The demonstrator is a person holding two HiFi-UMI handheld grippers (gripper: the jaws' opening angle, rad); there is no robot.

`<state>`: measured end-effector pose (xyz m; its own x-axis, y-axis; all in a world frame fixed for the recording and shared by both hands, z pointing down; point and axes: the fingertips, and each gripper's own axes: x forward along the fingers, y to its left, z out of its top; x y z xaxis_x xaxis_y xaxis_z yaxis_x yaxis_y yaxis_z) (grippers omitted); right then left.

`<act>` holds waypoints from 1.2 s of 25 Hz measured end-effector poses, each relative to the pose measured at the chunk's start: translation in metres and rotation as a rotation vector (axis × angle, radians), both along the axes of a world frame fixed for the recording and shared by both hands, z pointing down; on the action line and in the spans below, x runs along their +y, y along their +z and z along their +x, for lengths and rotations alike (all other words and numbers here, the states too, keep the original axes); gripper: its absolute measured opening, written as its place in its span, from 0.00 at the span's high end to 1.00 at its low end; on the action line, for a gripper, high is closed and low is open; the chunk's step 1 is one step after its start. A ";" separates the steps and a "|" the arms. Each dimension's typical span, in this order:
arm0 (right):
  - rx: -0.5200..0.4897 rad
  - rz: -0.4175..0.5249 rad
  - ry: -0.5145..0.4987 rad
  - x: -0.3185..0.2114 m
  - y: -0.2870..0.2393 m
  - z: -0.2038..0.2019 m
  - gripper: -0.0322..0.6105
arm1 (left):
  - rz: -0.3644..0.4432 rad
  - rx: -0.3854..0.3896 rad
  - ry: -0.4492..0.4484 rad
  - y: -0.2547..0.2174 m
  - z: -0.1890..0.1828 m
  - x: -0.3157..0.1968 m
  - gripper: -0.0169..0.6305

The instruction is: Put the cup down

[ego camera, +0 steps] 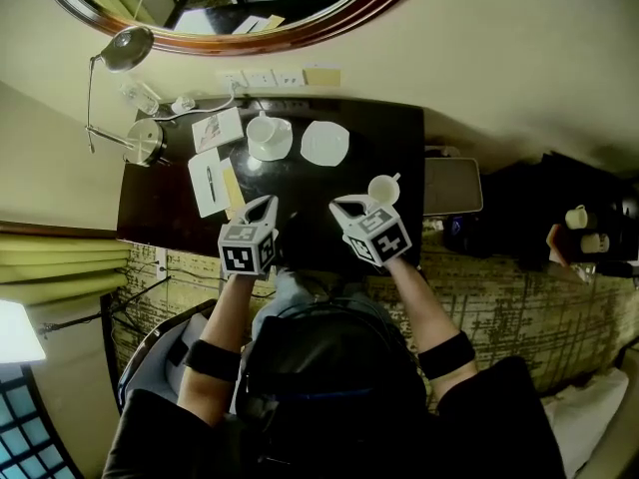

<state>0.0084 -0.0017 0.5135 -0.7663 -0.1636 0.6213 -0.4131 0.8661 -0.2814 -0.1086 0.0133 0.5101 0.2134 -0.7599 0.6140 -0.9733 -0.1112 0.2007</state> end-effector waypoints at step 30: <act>0.127 0.068 0.229 -0.029 0.031 0.062 0.58 | -0.029 0.049 0.096 0.014 0.040 0.009 0.97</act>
<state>0.0704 -0.0312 0.5443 -0.6213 -0.3684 0.6916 -0.6285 0.7614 -0.1590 -0.0688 0.0221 0.5240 0.3146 -0.7165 0.6226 -0.9474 -0.1967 0.2523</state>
